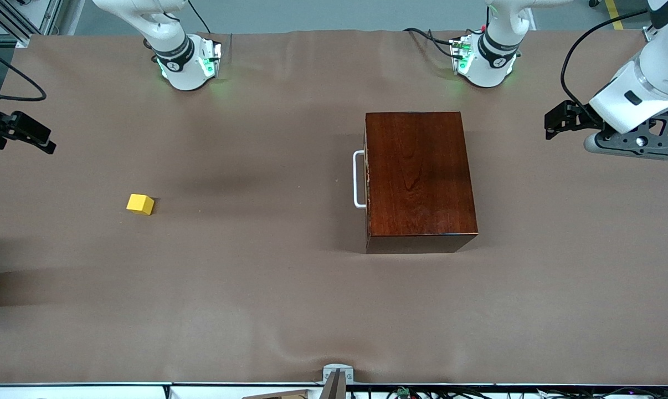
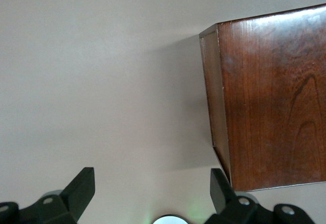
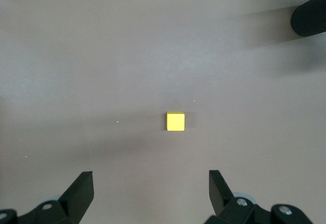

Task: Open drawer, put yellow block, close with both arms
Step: 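Move the left gripper toward the white drawer handle of the wooden box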

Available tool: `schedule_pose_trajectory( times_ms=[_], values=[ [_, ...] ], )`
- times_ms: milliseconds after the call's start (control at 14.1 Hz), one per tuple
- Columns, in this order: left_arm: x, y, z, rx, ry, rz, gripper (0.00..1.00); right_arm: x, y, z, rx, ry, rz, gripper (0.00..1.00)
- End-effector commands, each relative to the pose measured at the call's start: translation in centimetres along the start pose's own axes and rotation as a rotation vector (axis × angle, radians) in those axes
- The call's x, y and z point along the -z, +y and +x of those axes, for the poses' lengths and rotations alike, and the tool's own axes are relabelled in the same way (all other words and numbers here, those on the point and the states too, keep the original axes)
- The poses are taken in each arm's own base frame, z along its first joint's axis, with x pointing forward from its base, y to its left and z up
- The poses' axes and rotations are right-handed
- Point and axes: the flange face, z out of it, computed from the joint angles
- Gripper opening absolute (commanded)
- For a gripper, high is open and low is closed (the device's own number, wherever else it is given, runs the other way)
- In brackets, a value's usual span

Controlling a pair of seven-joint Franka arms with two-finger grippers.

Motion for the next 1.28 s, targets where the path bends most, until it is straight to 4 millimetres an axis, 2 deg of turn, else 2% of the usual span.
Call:
schedule_pose_trajectory(
  times_ms=[0,355,638,709,851,1206],
  values=[
    [-0.1,-0.6,0.1,-0.027,0.011,0.026,1.0,0.3,-0.1,0.1,-0.007,0.005,0.001,1.0],
    [-0.1,0.4,0.5,-0.048,0.013,0.024,1.0,0.3,-0.1,0.1,-0.007,0.005,0.001,1.0],
    [0.7,2.2,1.3,-0.062,0.029,0.001,1.0,0.3,-0.1,0.2,-0.007,0.006,0.001,1.0],
    [0.6,4.5,1.7,-0.07,0.017,-0.014,1.0,0.3,-0.1,0.1,-0.007,0.003,0.003,1.0],
    [1.4,6.5,2.0,-0.018,-0.009,-0.017,1.0,0.3,-0.1,0.1,-0.007,0.005,0.001,1.0],
    [2.2,15.3,0.7,0.058,-0.025,-0.005,1.0,0.1,-0.2,0.2,-0.005,0.002,0.001,1.0]
  ],
)
